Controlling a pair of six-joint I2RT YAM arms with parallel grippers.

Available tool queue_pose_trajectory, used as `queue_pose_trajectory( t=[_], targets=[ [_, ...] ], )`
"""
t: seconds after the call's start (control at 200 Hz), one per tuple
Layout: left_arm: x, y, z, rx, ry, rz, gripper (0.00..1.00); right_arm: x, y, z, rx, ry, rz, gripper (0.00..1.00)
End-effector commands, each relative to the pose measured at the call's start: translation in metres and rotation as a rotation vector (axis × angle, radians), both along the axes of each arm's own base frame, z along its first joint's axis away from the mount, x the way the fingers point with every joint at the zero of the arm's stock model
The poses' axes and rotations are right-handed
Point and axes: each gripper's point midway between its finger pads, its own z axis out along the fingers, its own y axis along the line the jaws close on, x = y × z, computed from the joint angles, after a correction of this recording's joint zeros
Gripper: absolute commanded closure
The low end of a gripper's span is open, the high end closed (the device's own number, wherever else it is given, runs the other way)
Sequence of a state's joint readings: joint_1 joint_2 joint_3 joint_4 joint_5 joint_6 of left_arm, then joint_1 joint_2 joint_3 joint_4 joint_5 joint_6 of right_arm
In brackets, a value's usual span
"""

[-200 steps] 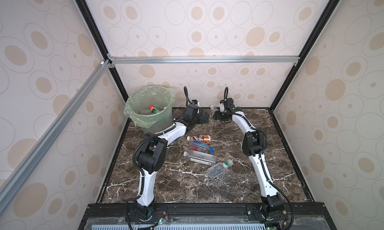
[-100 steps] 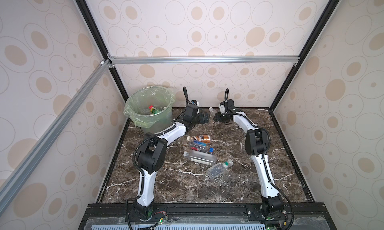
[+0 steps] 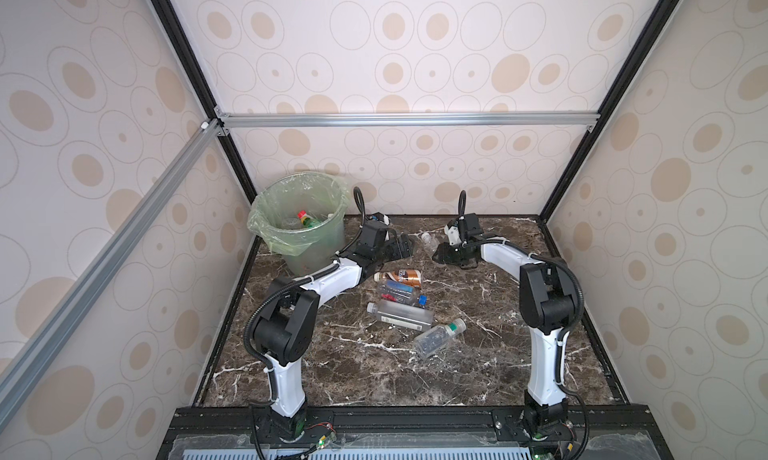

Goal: Throw the plastic bottles in the bin
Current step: 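Close the right gripper on the clear bottle and lift it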

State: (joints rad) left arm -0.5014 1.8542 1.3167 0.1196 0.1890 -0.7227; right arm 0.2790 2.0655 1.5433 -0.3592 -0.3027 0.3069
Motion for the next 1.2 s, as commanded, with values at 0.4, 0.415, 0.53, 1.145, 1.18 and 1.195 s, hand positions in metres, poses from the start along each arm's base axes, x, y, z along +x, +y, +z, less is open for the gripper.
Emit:
queue_pose_trajectory(
  t=[0.4,0.415,0.53,1.145,1.18,1.195],
  targets=[
    [0.002,-0.037,0.071,-0.282,-0.011,-0.063,0.01,-0.075,0.029,0.111,0.121,-0.203,0.072,0.54],
    [0.002,-0.038,0.072,-0.289,-0.012,-0.064,0.01,-0.077,0.03,0.113,0.121,-0.206,0.075,0.54],
    [0.003,-0.042,0.082,-0.336,-0.023,-0.072,0.01,-0.086,0.033,0.124,0.128,-0.223,0.089,0.54],
    [-0.004,-0.059,0.093,-0.416,-0.039,-0.128,0.2,-0.099,0.061,0.151,0.201,-0.291,0.135,0.54],
    [-0.004,-0.059,0.093,-0.417,-0.041,-0.13,0.22,-0.1,0.062,0.151,0.202,-0.289,0.137,0.54],
    [-0.004,-0.06,0.094,-0.417,-0.043,-0.131,0.23,-0.1,0.062,0.151,0.201,-0.29,0.138,0.54]
  ],
)
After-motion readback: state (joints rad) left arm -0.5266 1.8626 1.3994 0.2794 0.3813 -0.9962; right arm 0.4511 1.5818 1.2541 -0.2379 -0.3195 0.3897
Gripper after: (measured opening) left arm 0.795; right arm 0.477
